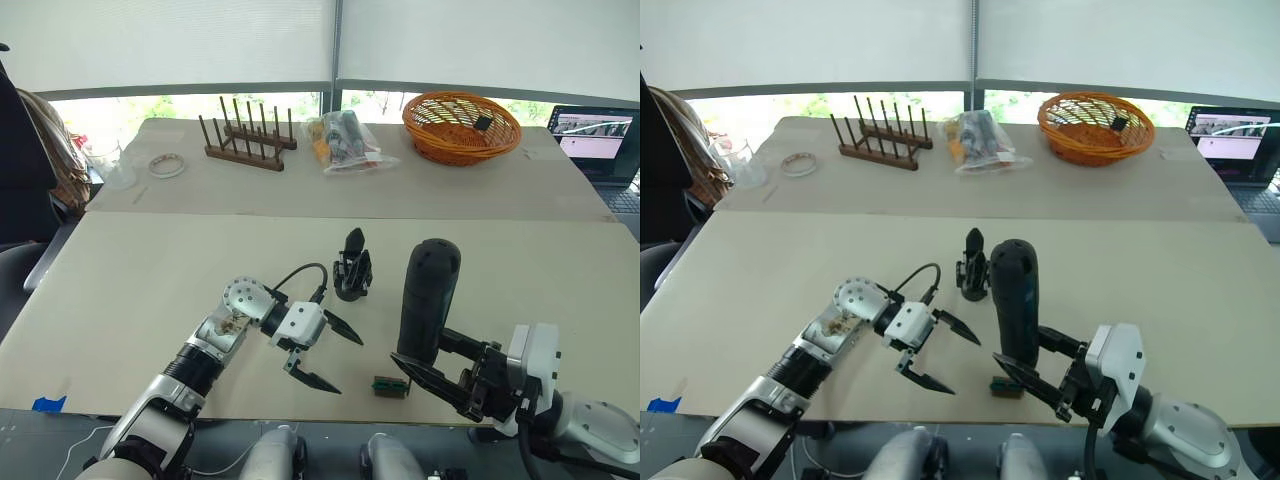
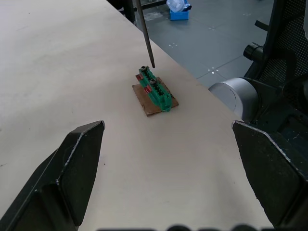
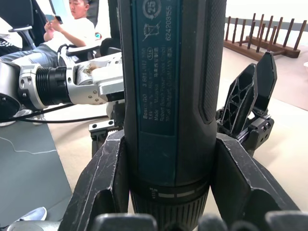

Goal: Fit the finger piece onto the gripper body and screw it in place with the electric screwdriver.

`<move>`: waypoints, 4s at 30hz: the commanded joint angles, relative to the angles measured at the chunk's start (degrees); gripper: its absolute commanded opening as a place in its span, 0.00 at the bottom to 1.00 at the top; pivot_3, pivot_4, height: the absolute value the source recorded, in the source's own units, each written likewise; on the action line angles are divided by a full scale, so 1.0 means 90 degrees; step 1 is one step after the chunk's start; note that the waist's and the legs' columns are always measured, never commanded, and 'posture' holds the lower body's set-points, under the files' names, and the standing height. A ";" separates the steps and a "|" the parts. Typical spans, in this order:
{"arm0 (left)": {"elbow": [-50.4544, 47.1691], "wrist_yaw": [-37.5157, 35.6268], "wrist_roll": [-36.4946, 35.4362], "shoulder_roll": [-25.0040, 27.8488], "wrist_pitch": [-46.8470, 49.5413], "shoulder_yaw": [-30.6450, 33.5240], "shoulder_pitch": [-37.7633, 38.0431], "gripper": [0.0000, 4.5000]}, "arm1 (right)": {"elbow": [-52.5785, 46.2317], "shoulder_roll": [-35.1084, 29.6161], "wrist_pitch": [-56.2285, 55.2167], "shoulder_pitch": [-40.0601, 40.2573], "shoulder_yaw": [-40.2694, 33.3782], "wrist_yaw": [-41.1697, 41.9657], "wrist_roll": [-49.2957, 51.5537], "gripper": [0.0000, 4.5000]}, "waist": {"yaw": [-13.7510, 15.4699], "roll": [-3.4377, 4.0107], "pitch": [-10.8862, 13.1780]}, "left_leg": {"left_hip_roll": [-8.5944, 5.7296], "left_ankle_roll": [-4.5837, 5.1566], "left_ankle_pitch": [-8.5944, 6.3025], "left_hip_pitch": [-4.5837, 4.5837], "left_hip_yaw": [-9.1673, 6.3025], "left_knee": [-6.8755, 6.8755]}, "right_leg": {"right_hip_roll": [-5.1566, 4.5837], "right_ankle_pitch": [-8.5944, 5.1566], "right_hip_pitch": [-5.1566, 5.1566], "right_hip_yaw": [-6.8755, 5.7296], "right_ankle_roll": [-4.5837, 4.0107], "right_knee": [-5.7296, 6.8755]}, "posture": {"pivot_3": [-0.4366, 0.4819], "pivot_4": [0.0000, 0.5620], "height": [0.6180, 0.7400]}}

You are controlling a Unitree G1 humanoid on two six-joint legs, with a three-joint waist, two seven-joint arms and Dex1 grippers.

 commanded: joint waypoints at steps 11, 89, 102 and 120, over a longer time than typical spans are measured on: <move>-0.0240 0.0063 0.0011 -0.0016 -0.0031 -0.0139 0.0174 1.00 | -0.0446 0.0006 -0.0362 -0.0062 -0.0492 0.0103 0.0455 0.43 | 0.0000 0.0000 0.0000 | 0.0001 0.0000 0.0000 0.0000 0.0000 0.0000 | 0.0000 0.0000 0.0000 0.0000 0.0000 0.0000 | 0.48 0.27 1.00; -0.0235 0.0084 -0.0013 -0.0048 -0.0100 -0.0113 0.0096 1.00 | -0.0252 -0.0028 -0.0405 -0.0358 -0.0164 0.0082 0.0051 0.43 | 0.0005 0.0000 0.0000 | 0.0000 0.0000 0.0000 0.0000 0.0000 0.0000 | -0.0001 0.0000 0.0000 0.0000 0.0000 0.0000 | 0.48 0.27 1.00; -0.0228 0.0083 -0.0011 -0.0036 -0.0112 -0.0111 0.0098 1.00 | -0.0144 -0.0013 -0.0285 -0.0480 -0.0152 0.0059 0.0058 0.43 | 0.0009 0.0000 0.0000 | 0.0000 0.0000 0.0000 0.0000 0.0000 0.0000 | -0.0001 0.0000 0.0000 -0.0001 0.0000 0.0000 | 0.48 0.27 1.00; -0.0163 0.0072 -0.0004 -0.0057 -0.0133 -0.0110 0.0051 1.00 | -0.0189 0.0027 -0.0367 -0.0288 -0.0152 0.0135 0.0064 0.43 | 0.0005 0.0000 0.0000 | 0.0000 0.0000 0.0000 0.0001 0.0000 0.0000 | -0.0001 0.0000 0.0001 0.0000 0.0000 0.0000 | 0.48 0.27 1.00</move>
